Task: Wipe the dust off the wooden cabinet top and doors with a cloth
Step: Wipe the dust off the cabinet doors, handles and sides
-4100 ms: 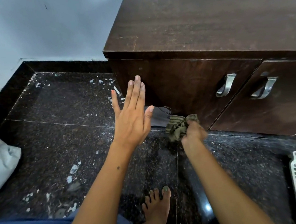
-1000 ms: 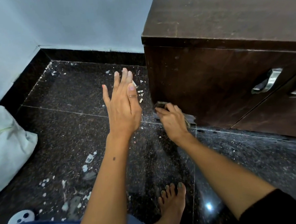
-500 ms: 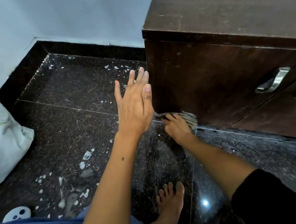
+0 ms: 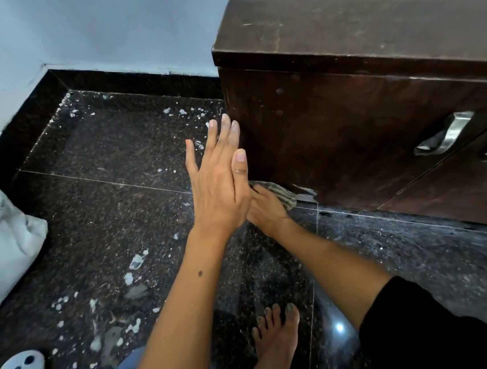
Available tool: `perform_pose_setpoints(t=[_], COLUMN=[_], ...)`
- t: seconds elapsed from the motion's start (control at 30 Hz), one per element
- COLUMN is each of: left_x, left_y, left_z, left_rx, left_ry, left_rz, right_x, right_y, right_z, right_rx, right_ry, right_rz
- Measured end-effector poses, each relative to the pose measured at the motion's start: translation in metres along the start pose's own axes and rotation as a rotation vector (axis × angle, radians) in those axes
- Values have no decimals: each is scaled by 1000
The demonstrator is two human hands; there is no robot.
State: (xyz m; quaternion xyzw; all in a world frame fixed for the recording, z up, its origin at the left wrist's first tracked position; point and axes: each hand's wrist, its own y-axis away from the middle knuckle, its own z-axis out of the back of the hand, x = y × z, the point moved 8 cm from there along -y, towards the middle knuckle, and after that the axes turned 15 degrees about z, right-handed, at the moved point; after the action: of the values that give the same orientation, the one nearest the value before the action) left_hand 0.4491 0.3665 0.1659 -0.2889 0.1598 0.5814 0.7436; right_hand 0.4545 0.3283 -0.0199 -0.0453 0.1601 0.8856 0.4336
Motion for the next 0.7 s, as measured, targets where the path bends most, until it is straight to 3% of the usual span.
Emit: perform_pose_setpoints(t=[0.23, 0.37, 0.5, 0.7], left_x=[0, -2, -8, -21], left_y=[2, 4, 7, 25], left_z=[-3, -5, -9, -28], left_rx=[4, 2, -13, 48], left_ry=[-6, -15, -54, -258], left_rz=[-18, -17, -14, -158], right_x=[-7, -8, -5, -17], right_y=[40, 44, 26, 65], right_z=[-53, -40, 1, -28], right_rx=[202, 94, -115, 27], right_ry=[-118, -121, 46, 58], right_rz=[-70, -73, 19, 54])
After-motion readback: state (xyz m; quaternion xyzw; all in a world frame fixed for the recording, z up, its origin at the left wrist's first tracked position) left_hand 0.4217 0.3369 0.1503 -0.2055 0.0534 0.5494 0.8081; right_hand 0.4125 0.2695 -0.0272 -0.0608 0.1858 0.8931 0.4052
